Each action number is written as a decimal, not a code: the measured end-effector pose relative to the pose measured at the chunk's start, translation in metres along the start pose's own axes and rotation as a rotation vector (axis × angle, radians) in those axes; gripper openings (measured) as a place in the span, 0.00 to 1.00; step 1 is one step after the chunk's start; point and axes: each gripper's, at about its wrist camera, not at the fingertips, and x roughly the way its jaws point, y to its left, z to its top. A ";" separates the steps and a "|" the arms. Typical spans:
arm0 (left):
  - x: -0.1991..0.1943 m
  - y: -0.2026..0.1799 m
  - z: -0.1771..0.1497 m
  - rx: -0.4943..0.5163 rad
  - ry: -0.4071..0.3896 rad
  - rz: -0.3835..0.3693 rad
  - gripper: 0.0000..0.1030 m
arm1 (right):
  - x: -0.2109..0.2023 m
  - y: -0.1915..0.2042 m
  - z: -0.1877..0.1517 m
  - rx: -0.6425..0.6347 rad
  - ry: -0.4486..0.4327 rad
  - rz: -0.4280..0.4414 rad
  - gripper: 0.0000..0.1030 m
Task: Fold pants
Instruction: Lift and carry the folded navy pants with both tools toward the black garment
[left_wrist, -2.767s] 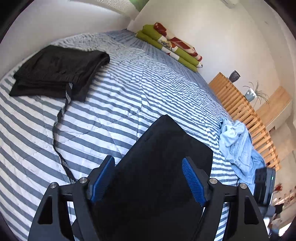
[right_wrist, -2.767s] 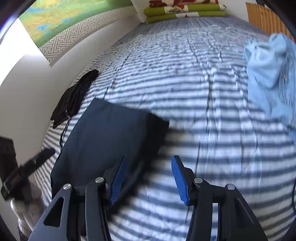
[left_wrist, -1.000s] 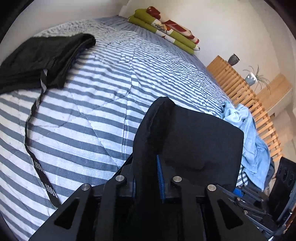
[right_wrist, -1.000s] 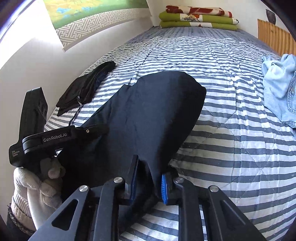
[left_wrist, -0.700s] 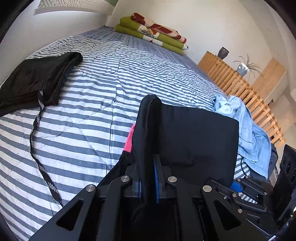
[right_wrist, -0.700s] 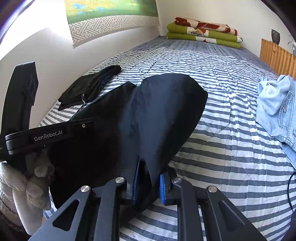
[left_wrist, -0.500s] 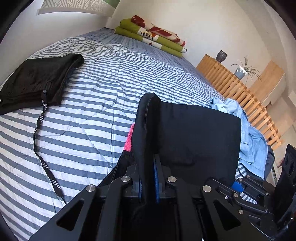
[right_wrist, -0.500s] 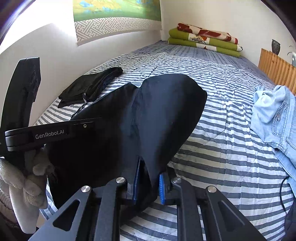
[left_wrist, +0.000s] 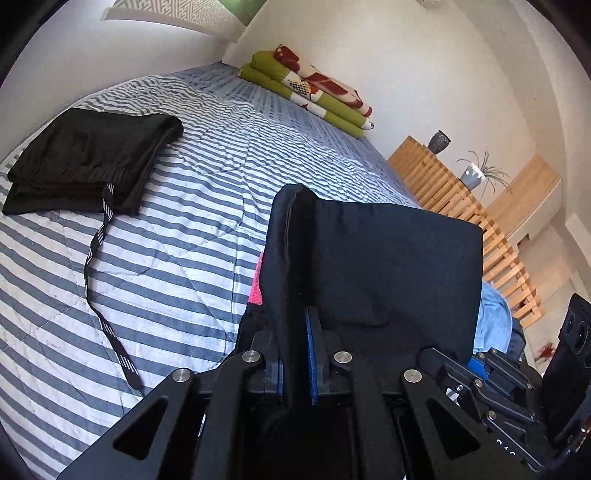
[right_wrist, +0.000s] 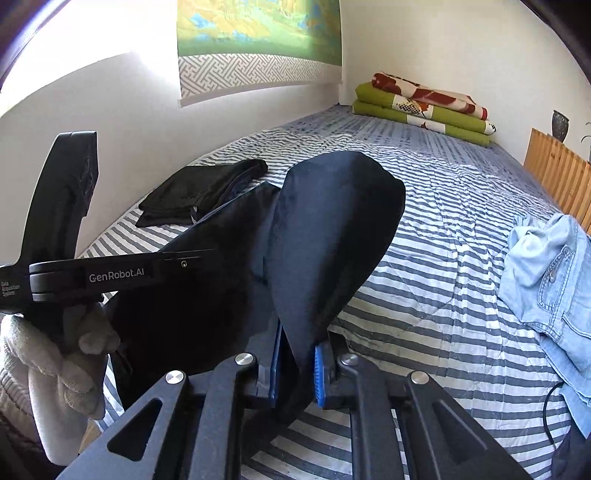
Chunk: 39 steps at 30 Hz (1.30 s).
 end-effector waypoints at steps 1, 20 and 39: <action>-0.005 0.003 0.001 -0.011 -0.011 -0.005 0.08 | -0.002 0.003 0.003 -0.007 -0.007 0.005 0.12; 0.010 0.049 0.011 -0.158 0.012 -0.085 0.23 | -0.010 0.038 0.048 -0.084 -0.012 0.085 0.08; 0.076 -0.001 -0.040 0.035 0.234 0.130 0.64 | 0.049 -0.113 -0.035 0.357 0.243 0.164 0.31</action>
